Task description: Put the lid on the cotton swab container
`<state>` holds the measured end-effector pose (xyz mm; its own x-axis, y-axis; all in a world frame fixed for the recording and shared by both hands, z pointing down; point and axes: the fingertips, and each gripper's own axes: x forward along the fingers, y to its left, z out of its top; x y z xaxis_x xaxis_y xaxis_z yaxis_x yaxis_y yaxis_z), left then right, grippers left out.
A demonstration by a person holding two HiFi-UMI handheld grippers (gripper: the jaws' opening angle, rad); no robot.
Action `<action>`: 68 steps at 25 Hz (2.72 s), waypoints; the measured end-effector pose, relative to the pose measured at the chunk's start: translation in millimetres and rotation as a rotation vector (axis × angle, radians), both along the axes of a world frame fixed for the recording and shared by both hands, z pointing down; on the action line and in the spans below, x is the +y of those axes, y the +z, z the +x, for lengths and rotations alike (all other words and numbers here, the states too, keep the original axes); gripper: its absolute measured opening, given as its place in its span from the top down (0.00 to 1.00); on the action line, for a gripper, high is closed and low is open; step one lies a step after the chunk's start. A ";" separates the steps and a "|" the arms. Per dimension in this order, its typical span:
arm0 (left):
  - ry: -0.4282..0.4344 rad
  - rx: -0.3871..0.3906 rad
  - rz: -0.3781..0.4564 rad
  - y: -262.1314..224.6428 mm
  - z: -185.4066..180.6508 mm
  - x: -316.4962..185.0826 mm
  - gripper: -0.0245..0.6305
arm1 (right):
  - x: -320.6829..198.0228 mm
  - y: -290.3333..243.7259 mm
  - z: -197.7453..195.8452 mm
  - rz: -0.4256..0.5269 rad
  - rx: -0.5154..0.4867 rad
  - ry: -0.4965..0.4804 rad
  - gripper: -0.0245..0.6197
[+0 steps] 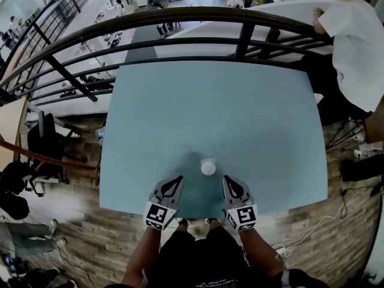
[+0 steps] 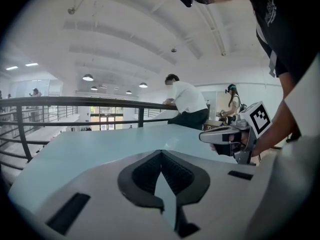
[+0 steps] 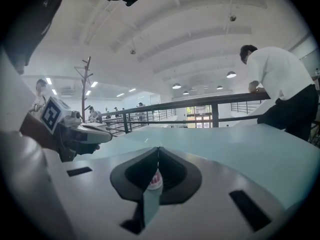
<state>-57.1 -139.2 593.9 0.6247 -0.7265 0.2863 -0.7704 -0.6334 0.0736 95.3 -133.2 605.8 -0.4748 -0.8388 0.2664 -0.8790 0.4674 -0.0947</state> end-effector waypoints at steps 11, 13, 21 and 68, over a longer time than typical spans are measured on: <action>-0.079 0.004 -0.039 19.4 -6.5 1.6 0.94 | 0.0 20.8 -5.7 -0.039 0.001 -0.055 0.93; -0.082 0.002 -0.041 23.2 -5.5 2.3 0.94 | -0.2 21.8 -9.6 -0.042 0.004 -0.078 0.93; -0.093 0.011 -0.067 31.7 -7.5 8.7 0.94 | 0.6 31.5 -18.0 -0.045 0.047 -0.123 0.93; -0.130 0.079 -0.103 27.5 -16.8 -12.0 0.94 | -28.9 76.9 -67.1 -0.136 0.082 -0.155 0.54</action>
